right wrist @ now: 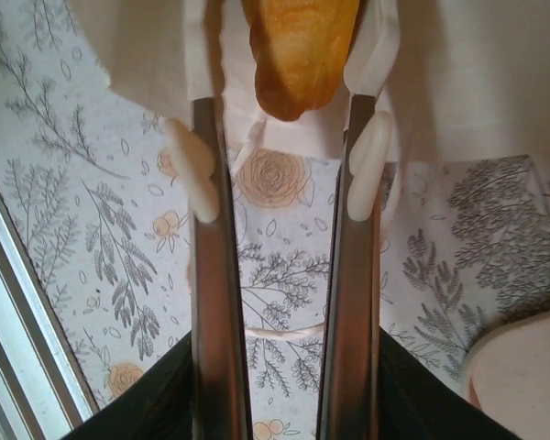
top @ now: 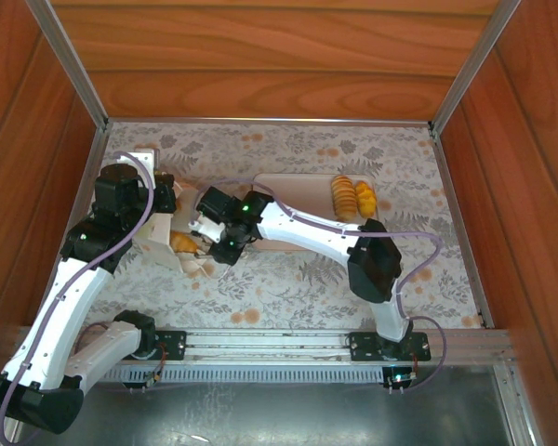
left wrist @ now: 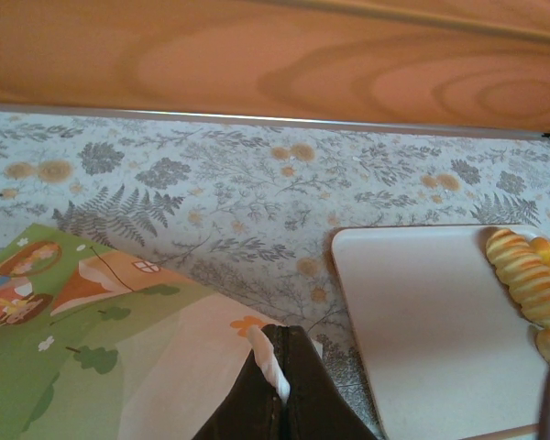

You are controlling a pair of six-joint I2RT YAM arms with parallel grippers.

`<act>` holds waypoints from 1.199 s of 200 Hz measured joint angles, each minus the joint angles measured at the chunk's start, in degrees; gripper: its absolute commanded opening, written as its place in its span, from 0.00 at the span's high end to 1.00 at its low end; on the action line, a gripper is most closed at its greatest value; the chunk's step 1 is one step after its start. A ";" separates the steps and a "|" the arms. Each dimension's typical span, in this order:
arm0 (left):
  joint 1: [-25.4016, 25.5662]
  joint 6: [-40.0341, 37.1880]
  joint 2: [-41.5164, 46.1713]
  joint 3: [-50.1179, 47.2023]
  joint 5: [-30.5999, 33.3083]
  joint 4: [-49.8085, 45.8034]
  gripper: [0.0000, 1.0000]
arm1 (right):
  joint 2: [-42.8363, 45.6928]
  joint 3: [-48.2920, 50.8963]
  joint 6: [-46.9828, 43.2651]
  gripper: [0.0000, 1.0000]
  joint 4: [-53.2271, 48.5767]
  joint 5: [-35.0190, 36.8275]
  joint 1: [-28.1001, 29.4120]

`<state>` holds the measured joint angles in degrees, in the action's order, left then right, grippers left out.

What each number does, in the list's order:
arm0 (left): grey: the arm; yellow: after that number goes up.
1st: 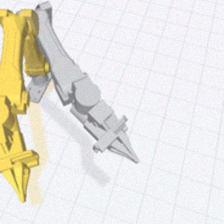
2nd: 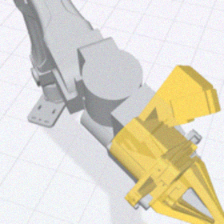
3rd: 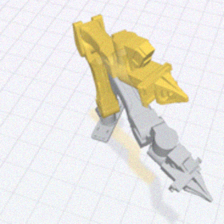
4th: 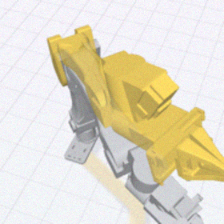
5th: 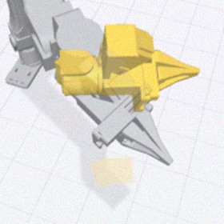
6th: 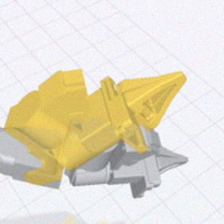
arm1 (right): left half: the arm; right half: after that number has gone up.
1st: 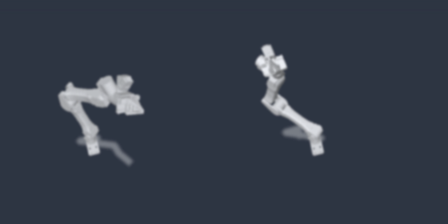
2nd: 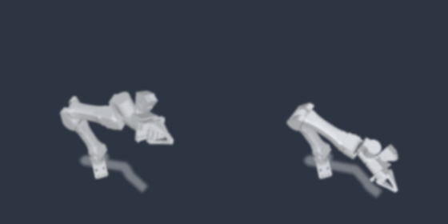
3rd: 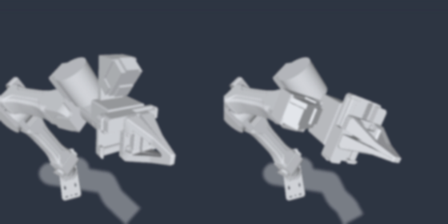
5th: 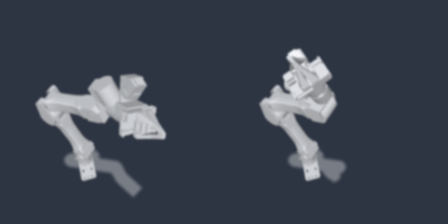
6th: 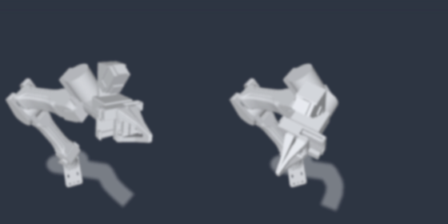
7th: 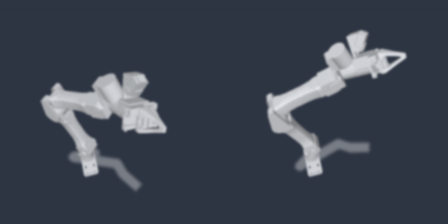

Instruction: Take the fake bread out of the paper bag

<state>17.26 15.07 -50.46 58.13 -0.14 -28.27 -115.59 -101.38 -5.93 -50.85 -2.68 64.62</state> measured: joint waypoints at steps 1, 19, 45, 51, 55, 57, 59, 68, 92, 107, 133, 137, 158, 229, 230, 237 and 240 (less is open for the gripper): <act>0.00 0.00 0.00 0.00 0.00 0.00 1.00 | 0.00 0.00 0.02 0.62 0.00 0.02 0.00; 0.00 -0.02 -0.11 0.00 0.02 0.00 1.00 | -0.04 0.00 0.46 0.66 -0.39 -0.17 0.00; 0.00 0.00 -0.17 0.00 0.02 0.00 1.00 | 1.66 0.44 1.88 0.68 -0.48 -0.76 -0.15; 0.00 0.00 -0.17 0.00 0.02 0.04 1.00 | 2.64 1.11 2.54 0.68 -0.26 -1.25 -0.15; 0.00 0.00 -0.17 0.00 0.02 0.07 1.00 | 3.43 1.70 3.06 0.68 -0.07 -1.68 -0.26; 0.00 0.00 -0.17 0.00 0.02 0.07 1.00 | 3.91 2.12 3.30 0.68 0.07 -1.99 -0.33; 0.00 0.02 -0.17 0.00 0.02 0.07 1.00 | 4.24 2.38 3.41 0.68 0.09 -2.21 -0.39; 0.00 0.02 -0.15 0.00 0.04 0.13 1.00 | 6.69 4.37 4.81 0.68 0.59 -3.67 -0.98; 0.00 0.26 -0.15 0.00 0.20 0.24 1.00 | 13.86 10.10 9.01 0.68 2.03 -8.85 -2.69; 0.00 0.44 -0.17 0.00 0.26 0.33 1.00 | 18.25 13.79 12.02 0.68 3.19 -12.35 -4.74; 0.00 0.63 -0.70 0.00 0.04 1.01 1.00 | 24.17 19.50 16.81 0.67 4.24 -17.55 -8.68; 0.00 0.70 -0.94 0.00 -0.13 1.22 1.00 | 24.90 20.24 17.40 0.67 4.24 -18.27 -9.29; 0.00 1.29 -2.40 0.00 -1.40 1.97 1.00 | 28.41 24.35 20.61 0.68 4.09 -21.22 -12.48; 0.22 3.23 -5.51 0.00 -2.67 3.80 1.00 | 52.00 39.12 27.12 0.65 3.17 -21.88 -22.56; 0.24 3.23 -5.51 0.00 -2.64 3.82 1.00 | 52.17 39.19 27.12 0.65 3.10 -21.75 -22.69; 0.35 3.45 -5.51 0.00 -2.60 3.96 1.00 | 53.46 39.60 27.50 0.66 2.49 -20.35 -23.52; 0.37 3.52 -5.51 0.00 -2.60 4.00 1.00 | 53.83 39.76 27.71 0.66 2.25 -19.76 -23.87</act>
<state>17.63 18.59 -55.96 58.13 -2.74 -24.27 -61.76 -61.63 21.78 -48.60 -22.44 40.75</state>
